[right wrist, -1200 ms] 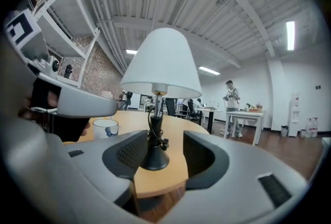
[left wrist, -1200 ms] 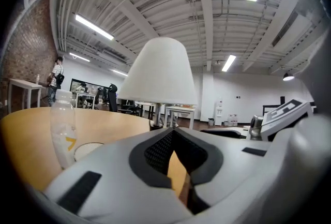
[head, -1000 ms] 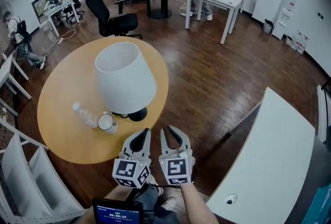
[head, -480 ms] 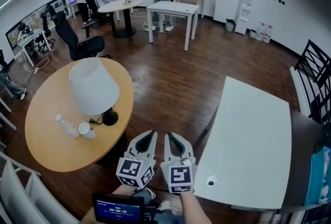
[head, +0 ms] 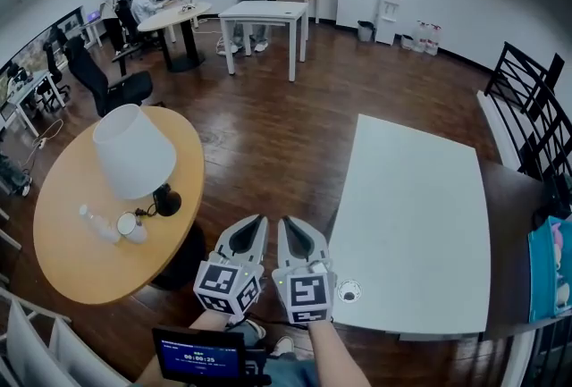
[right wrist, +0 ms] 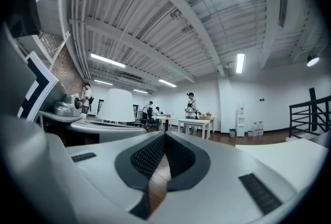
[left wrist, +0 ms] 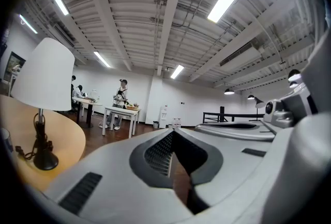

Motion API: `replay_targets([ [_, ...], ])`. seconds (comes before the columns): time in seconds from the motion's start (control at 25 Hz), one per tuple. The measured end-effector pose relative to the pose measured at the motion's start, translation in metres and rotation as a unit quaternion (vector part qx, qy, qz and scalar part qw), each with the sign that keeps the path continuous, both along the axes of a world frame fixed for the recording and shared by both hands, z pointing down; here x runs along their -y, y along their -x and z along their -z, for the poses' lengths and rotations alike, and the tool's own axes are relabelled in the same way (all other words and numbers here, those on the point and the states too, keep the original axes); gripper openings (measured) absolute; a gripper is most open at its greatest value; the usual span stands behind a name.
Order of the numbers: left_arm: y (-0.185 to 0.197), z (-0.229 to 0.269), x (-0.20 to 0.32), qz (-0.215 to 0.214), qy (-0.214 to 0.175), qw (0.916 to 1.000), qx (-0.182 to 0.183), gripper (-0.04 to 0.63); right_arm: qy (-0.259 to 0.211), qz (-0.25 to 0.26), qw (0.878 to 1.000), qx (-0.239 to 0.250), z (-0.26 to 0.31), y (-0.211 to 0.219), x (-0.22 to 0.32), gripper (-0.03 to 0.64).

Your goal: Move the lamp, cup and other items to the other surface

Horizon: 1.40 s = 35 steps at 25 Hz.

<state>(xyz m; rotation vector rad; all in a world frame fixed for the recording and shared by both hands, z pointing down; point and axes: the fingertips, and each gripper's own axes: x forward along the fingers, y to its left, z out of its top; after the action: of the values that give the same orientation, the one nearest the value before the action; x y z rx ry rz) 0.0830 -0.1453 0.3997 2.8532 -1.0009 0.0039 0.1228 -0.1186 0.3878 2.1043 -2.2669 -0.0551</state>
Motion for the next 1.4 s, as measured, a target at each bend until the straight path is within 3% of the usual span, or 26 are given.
replay_targets([
  [0.36,-0.021,0.016,-0.016,-0.018,-0.011,0.9997,-0.011,0.014,-0.005,-0.015,1.000,0.005,0.008,-0.017,-0.017,0.003],
  [0.6,-0.029,0.012,-0.017,-0.032,-0.006,0.9995,0.002,0.014,-0.013,-0.029,0.999,-0.004,0.008,-0.025,-0.017,0.003],
  [1.4,-0.014,0.017,-0.007,-0.018,-0.019,0.9996,0.009,0.014,-0.018,-0.023,0.999,-0.012,0.015,-0.013,-0.005,0.003],
])
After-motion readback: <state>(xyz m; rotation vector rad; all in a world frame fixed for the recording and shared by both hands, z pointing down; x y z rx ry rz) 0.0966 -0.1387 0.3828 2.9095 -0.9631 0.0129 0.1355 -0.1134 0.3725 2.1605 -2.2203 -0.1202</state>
